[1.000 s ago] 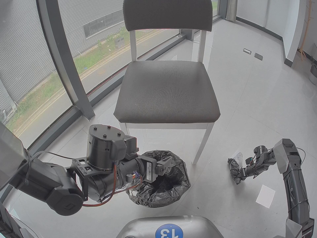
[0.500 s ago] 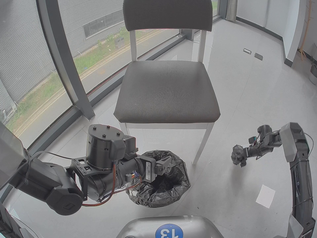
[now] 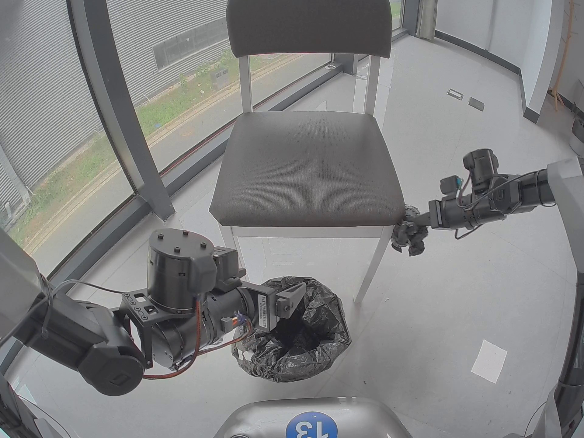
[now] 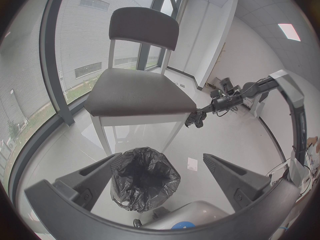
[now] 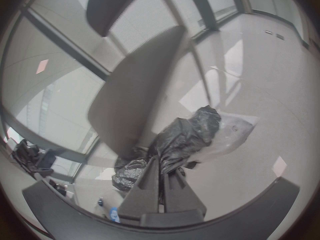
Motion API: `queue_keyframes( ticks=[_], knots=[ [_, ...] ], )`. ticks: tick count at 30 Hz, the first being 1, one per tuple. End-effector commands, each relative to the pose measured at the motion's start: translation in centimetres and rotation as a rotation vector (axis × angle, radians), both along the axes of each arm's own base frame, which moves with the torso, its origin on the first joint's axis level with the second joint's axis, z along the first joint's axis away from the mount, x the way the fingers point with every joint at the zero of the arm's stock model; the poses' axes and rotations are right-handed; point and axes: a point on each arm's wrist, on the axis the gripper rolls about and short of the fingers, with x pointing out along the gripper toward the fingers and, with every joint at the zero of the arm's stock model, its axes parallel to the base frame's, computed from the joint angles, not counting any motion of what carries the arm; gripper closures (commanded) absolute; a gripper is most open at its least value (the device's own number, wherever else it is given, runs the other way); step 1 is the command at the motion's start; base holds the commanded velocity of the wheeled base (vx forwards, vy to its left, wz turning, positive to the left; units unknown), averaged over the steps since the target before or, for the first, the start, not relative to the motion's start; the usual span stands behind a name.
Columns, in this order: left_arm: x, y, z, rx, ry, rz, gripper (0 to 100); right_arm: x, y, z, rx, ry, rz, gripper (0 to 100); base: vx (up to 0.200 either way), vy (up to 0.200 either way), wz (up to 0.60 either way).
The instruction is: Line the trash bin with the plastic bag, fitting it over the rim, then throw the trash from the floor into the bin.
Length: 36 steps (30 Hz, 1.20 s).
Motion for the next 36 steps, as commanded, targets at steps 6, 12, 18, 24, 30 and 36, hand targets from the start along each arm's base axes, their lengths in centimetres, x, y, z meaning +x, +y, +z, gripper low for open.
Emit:
queue_keyframes(
  ticks=[6, 12, 18, 24, 30, 36],
  knots=[
    [0.0, 1.8, -1.7, 0.004, 0.008, 0.044, 0, -7.8, 10.4, 9.9, 0.15, -0.138, 0.234, 100, 0.0, 0.0, 0.0],
    [0.2, 2.2, -2.5, -0.023, -0.027, 0.058, 0, -8.2, 12.9, 10.1, 0.172, -0.165, 0.29, 100, 0.0, 0.0, 0.0],
    [0.5, 2.8, -2.8, -0.026, -0.031, 0.082, 0, -7.2, 13.3, 8.6, 0.177, -0.148, 0.287, 100, 0.0, 0.0, 0.0],
    [1.2, 4.2, -1.9, -0.053, -0.081, 0.134, 0, -6.7, 15.2, 7.1, 0.184, -0.155, 0.327, 100, 0.0, 0.0, 0.0],
    [0.6, 5.6, 0.7, -0.096, -0.162, 0.165, 0, -6.7, 17.6, 5.6, 0.198, -0.157, 0.377, 100, 0.0, 0.0, 0.0],
    [0.2, 8.4, 2.7, -0.05, -0.264, 0.223, 0, -7.7, 19.1, 5.7, 0.203, -0.156, 0.42, 100, 0.0, 0.0, 0.0]
  ],
)
